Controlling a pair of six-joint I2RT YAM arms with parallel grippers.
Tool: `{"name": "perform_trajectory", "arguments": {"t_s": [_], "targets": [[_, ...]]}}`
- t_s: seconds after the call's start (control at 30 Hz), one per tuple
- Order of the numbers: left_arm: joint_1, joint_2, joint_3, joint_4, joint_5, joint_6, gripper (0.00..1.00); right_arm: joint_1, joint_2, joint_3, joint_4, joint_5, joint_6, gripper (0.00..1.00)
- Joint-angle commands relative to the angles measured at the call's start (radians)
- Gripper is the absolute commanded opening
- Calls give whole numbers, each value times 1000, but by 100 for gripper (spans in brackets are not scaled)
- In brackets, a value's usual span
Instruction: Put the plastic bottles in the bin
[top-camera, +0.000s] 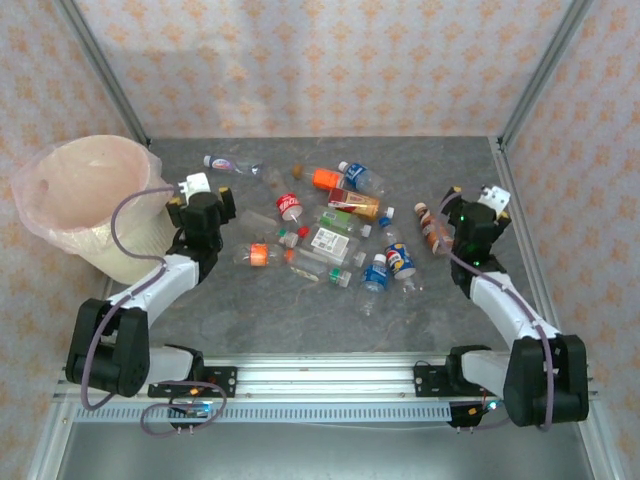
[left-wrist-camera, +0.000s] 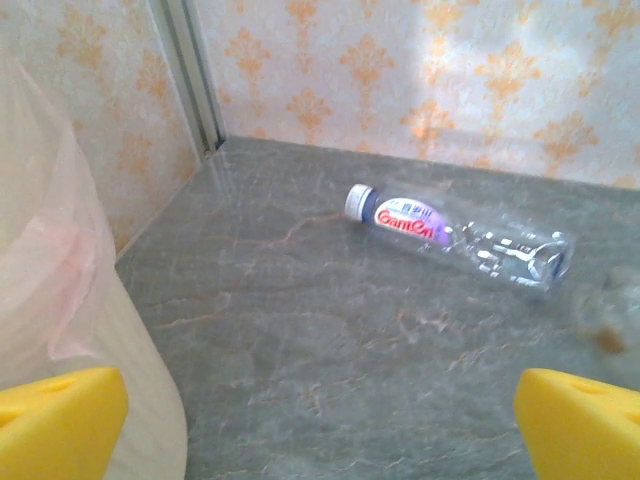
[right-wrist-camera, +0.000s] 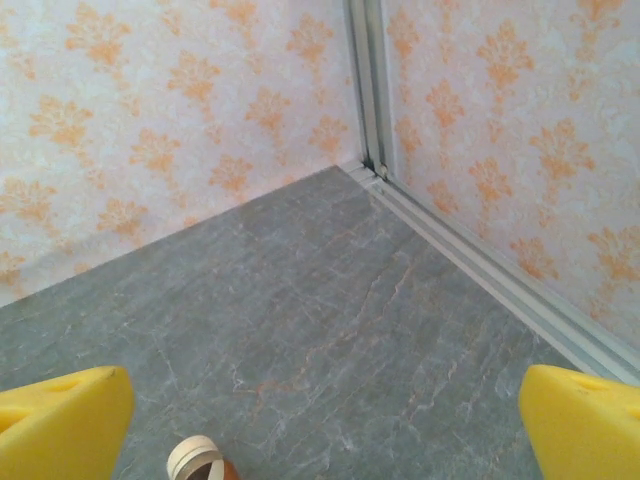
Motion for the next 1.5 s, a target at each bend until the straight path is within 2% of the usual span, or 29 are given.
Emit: {"name": "perform_trajectory", "arguments": {"t_s": [0.0, 0.1, 0.17, 0.27, 0.37, 0.53, 0.67, 0.77, 0.9, 1.07, 1.3, 1.47], "targets": [[-19, -1, 70, -233, -35, -104, 100, -8, 29, 106, -385, -33, 119, 99], [-19, -4, 97, -309, 7, -178, 100, -8, 112, 189, -556, -122, 137, 99], [-20, -17, 105, -359, 48, -245, 100, -10, 167, 215, -588, -146, 103, 99], [-20, -41, 123, -418, 157, -349, 100, -21, 258, 278, -629, -279, -52, 99], [-21, -57, 122, -403, 279, -422, 100, -31, 354, 339, -658, -301, -187, 99], [-23, -76, 125, -363, 380, -493, 100, -39, 499, 410, -735, -434, -363, 99], [-24, -73, 147, -380, 415, -506, 100, -39, 583, 451, -780, -461, -393, 99], [-24, -67, 153, -383, 430, -506, 100, -38, 628, 478, -816, -412, -388, 100], [-26, -51, 158, -366, 470, -514, 100, -38, 655, 488, -836, -351, -364, 89], [-43, -25, 193, -358, 522, -514, 100, -39, 595, 450, -771, -279, -324, 71], [-81, 7, 227, -314, 593, -519, 100, -31, 470, 398, -683, -280, -280, 45], [-116, 34, 265, -256, 713, -513, 100, 17, 319, 375, -612, -357, -187, 43]]}}
